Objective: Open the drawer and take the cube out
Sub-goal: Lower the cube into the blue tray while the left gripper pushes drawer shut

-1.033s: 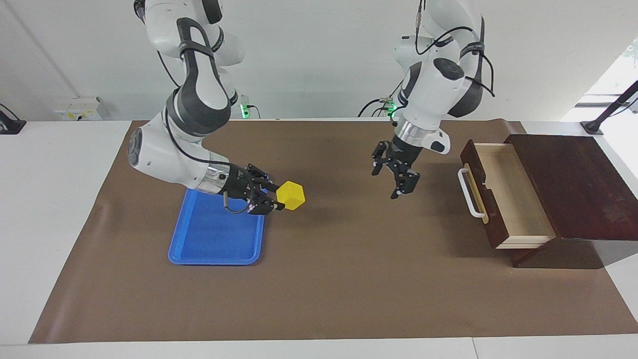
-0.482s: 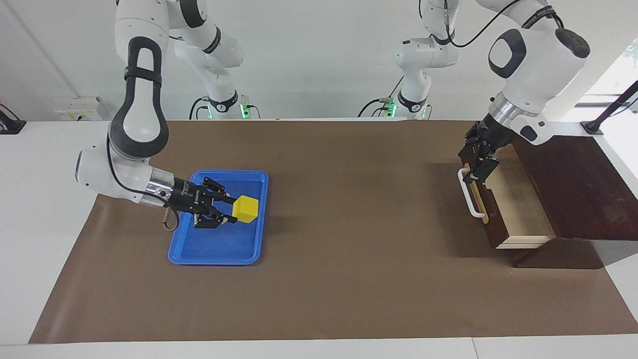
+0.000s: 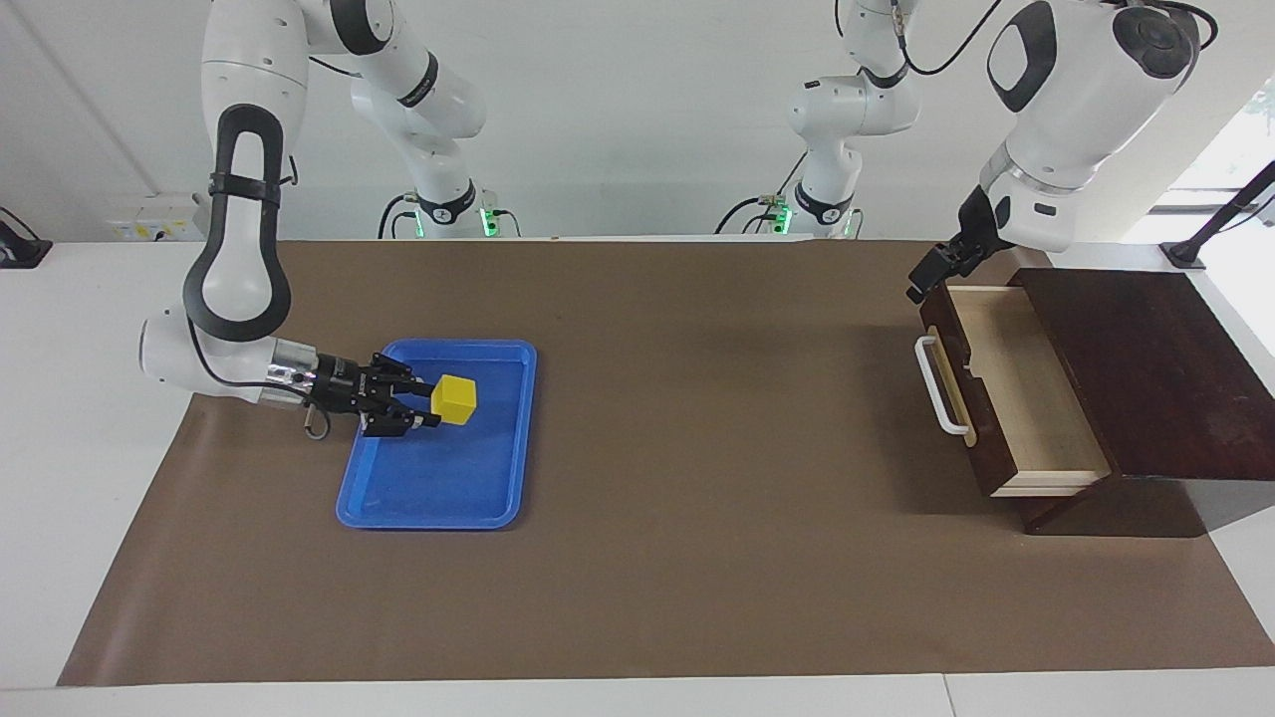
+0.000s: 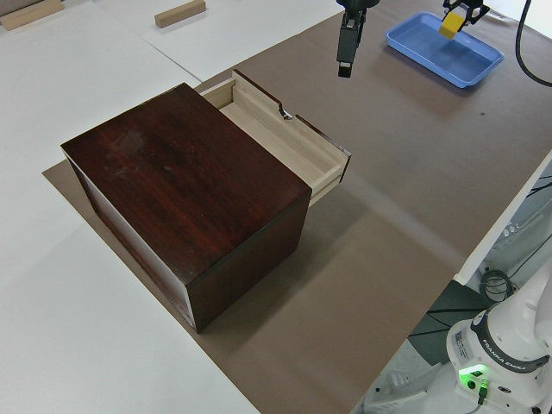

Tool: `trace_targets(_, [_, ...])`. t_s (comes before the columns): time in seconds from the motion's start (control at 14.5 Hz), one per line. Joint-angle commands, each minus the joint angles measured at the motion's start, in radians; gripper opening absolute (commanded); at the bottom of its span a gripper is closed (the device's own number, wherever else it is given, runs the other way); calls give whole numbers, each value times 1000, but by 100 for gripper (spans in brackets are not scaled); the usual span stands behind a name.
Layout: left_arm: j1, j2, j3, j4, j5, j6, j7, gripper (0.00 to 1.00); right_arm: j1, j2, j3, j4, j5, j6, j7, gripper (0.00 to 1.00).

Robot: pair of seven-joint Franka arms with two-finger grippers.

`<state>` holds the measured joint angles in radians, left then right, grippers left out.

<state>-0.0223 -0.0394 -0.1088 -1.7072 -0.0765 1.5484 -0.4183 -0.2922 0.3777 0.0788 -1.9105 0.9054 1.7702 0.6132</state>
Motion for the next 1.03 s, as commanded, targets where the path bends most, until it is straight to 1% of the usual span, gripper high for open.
trace_targets(0.0, [-5,3,9,27,27,-62,231,100,-16,-39,10,-79,32,8,-78,0])
trace_targets(0.14, [-13,3,14,9,33,17,233,100,-24,-26,9,-87,32,14,-81,0])
trace_targets(0.21, [-19,7,14,-24,47,59,199,100,-22,-28,7,-110,30,23,-85,0])
trace_targets(0.28, [-45,36,12,-37,75,121,91,100,-24,-31,7,-125,30,38,-95,0])
trace_targets(0.34, [-56,59,12,-37,76,152,-59,100,-24,-34,6,-136,30,46,-111,0])
trace_targets(0.48, [-57,99,12,-43,76,208,-291,100,-24,-36,-2,-150,30,60,-133,0])
trace_targets(0.62, [-57,116,12,-95,78,318,-647,100,-25,-36,-4,-153,32,83,-133,0])
trace_targets(0.69, [-57,113,14,-151,80,397,-819,100,-31,-26,-7,-150,33,96,-130,0])
trace_targets(0.76, [-57,115,15,-187,90,444,-909,100,-28,-20,-8,-153,33,107,-130,0])
trace_targets(0.83, [-56,116,15,-213,133,461,-956,100,-25,-20,-7,-154,40,124,-121,0])
trace_targets(0.96, [-53,125,21,-232,204,482,-968,100,-19,-23,-8,-170,76,132,-95,0])
